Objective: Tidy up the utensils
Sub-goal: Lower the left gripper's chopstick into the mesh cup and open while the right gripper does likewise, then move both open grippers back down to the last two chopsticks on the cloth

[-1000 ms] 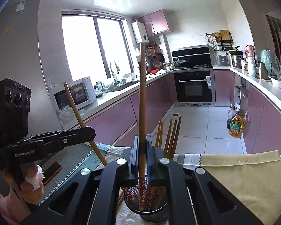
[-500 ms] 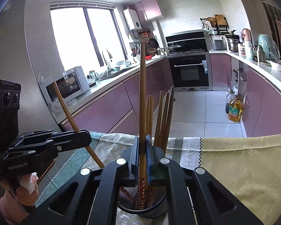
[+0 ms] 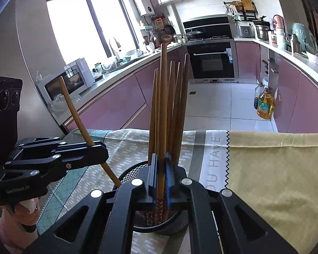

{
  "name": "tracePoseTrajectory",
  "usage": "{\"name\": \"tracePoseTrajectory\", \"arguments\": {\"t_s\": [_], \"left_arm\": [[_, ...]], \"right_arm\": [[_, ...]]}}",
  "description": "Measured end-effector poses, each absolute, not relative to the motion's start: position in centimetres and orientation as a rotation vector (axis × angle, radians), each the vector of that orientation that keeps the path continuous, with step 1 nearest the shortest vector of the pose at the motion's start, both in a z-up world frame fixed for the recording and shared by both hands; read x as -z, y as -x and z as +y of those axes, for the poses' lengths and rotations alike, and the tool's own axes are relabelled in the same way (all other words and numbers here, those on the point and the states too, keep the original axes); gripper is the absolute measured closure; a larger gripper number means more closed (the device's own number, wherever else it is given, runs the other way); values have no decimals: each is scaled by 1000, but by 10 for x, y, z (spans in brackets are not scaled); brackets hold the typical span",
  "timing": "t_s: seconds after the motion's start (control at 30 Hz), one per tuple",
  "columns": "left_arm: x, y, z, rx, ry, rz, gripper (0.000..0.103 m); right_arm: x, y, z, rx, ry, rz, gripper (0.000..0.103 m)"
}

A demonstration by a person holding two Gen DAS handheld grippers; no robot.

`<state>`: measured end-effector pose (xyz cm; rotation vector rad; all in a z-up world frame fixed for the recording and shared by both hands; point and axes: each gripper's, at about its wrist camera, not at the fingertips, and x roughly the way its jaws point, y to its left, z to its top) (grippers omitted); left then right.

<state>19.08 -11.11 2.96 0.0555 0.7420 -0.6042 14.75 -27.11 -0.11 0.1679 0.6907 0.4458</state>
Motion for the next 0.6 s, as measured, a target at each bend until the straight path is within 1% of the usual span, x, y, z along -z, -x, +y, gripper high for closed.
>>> {"name": "tracePoseTrajectory", "arguments": {"t_s": [0.33,0.4,0.43,0.47,0.5,0.53,0.6], "left_arm": [[-12,-204,-117,583,-30,779,94],[-10,-200,-113,575,-20,767,90],[-9,-197,-112,568,-19,758,85],[-9,-194,-110,561,-16,747,82],[-10,-191,-107,555,-10,737,82],[-10,-188,-104,551,-5,727,81],[-12,-178,-96,536,6,694,76]], "right_arm": [[-2,-147,-277,-437,-182,680,95],[-2,-144,-278,-440,-184,674,93],[-3,-143,-278,-439,-186,670,89],[-3,-140,-279,-441,-190,665,87],[-4,-137,-279,-445,-192,661,83],[-5,-134,-279,-448,-193,653,81],[-9,-126,-280,-466,-192,634,79]]}}
